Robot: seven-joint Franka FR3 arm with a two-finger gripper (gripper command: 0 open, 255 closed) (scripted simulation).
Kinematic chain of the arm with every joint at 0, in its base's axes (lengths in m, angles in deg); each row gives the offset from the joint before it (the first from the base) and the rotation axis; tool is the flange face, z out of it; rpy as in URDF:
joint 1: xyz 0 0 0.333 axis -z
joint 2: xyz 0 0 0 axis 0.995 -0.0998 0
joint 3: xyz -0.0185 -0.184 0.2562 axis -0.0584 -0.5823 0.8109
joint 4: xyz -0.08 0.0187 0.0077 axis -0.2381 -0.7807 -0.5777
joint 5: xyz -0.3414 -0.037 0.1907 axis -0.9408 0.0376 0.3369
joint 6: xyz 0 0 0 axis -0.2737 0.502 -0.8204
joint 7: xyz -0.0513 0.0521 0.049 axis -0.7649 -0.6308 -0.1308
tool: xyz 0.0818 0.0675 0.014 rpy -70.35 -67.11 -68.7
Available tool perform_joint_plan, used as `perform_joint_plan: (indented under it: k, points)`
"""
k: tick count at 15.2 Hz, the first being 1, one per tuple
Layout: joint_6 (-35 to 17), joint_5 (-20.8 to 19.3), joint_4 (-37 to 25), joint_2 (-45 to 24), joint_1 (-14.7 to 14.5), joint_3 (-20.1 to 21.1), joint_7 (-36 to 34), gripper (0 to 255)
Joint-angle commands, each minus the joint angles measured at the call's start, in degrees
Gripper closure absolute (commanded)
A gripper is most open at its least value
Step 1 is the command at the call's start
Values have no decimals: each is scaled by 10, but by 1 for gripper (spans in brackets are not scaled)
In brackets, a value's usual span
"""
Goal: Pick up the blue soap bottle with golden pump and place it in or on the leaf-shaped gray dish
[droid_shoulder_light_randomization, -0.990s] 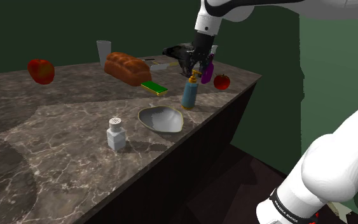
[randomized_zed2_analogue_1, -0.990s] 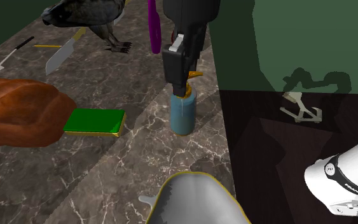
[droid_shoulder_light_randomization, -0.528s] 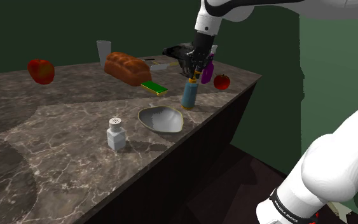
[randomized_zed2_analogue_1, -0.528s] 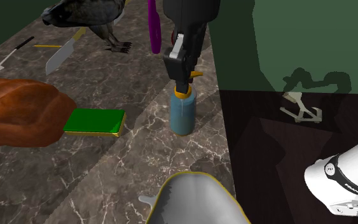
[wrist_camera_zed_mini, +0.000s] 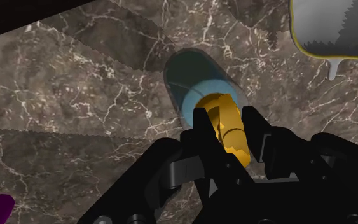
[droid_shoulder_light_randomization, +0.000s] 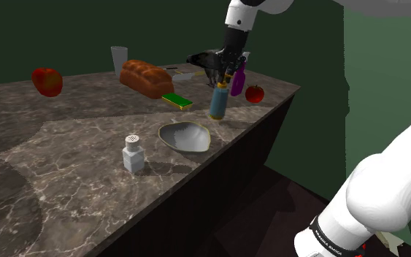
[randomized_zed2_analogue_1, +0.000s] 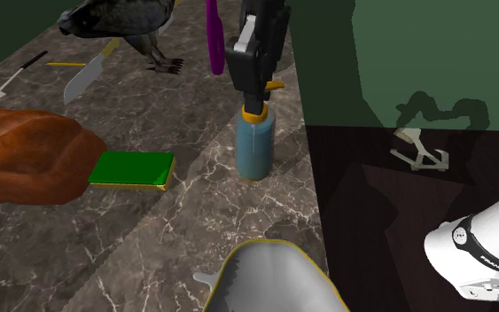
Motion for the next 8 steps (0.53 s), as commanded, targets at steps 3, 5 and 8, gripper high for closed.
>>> perform_joint_plan:
  k: [3, 5, 8]
  points:
    - [30, 0, -33, -4, 0, -1, -1, 255]
    - [46, -1, -53, -7, 0, -1, -2, 255]
    - [70, -1, -83, -14, 1, -1, -3, 255]
